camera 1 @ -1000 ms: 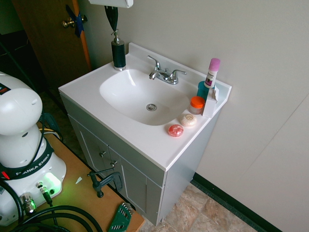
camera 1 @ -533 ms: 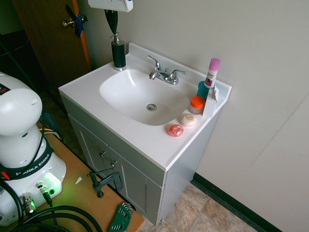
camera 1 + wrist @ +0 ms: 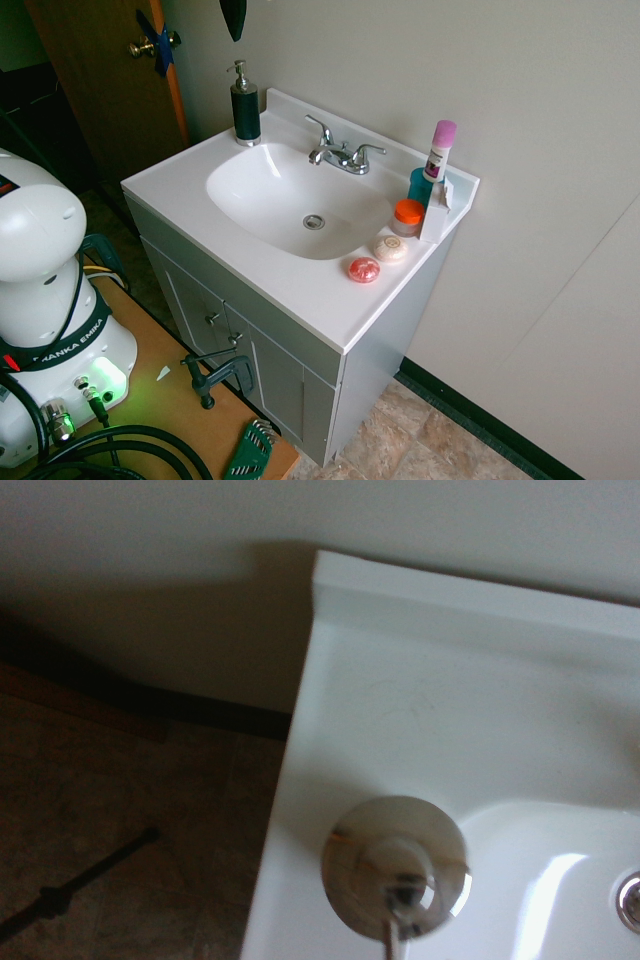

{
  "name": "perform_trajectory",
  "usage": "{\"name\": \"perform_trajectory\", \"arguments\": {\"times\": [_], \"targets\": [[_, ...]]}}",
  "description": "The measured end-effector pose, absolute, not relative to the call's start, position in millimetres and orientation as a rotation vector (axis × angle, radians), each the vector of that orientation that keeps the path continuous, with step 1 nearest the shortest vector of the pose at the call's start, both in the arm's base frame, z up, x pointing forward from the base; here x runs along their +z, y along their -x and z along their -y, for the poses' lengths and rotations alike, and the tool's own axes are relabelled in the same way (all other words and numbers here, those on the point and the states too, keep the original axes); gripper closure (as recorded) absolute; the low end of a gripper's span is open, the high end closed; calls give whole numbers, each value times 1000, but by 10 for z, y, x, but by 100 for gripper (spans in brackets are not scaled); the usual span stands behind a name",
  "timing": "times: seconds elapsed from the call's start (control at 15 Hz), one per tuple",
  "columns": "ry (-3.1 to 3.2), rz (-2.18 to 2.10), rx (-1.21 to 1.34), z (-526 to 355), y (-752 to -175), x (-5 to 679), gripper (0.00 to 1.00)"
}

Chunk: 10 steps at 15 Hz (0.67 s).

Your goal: Use the sanitizer

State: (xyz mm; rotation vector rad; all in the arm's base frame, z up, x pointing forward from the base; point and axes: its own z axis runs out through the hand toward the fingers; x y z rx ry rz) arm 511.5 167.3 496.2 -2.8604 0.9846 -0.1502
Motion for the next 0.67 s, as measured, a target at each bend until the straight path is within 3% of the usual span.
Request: {"name": "perform_trajectory", "arguments": {"times": [0.67], "targets": [[2812,-1178,-105,-417,-4341,4017,0]]}}
